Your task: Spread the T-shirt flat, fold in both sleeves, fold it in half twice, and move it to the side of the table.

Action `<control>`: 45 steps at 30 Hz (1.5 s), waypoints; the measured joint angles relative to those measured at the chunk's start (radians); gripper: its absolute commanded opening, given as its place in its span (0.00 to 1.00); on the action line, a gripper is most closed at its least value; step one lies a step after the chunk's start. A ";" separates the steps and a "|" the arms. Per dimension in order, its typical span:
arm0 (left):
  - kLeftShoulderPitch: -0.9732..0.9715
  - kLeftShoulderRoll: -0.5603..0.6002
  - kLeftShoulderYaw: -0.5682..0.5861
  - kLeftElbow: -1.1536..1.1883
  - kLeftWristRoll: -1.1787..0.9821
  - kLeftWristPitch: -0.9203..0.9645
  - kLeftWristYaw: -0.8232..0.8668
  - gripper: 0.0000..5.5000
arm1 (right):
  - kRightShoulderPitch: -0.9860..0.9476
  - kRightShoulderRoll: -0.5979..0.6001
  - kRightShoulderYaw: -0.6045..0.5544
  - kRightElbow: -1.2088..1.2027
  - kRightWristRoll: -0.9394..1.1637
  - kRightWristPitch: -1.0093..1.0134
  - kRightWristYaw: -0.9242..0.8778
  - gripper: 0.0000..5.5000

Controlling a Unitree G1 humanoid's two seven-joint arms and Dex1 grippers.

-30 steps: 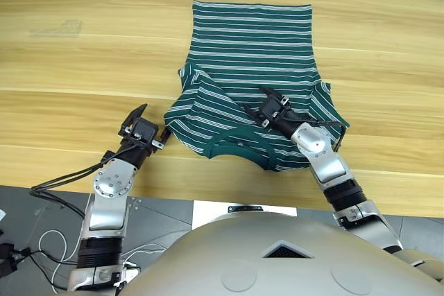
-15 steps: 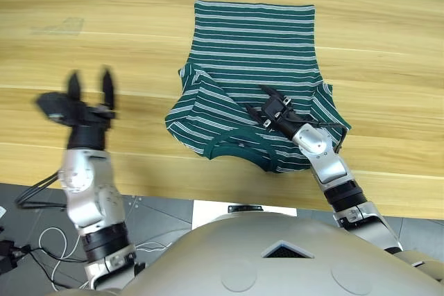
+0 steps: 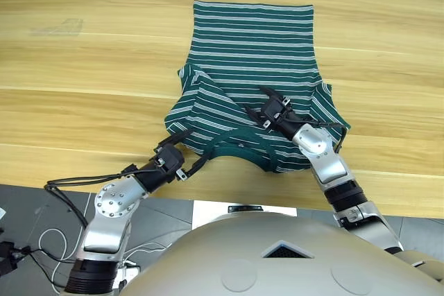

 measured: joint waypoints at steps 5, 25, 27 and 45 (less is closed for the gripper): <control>0.102 0.060 0.154 0.067 -0.045 -0.128 -0.050 0.63 | 0.001 -0.007 0.001 -0.001 0.000 -0.002 0.013 0.53; -0.311 0.047 -0.031 0.344 -0.139 0.108 -0.304 0.63 | 0.016 -0.006 0.012 -0.023 0.000 0.000 0.024 0.53; -0.379 0.021 -0.035 0.411 -0.121 0.092 -0.283 0.63 | 0.023 -0.006 0.011 -0.028 0.000 -0.003 0.023 0.53; -0.784 -0.296 0.013 0.861 -0.093 -0.080 0.017 0.63 | 0.018 0.023 -0.017 0.019 0.004 -0.047 -0.028 0.53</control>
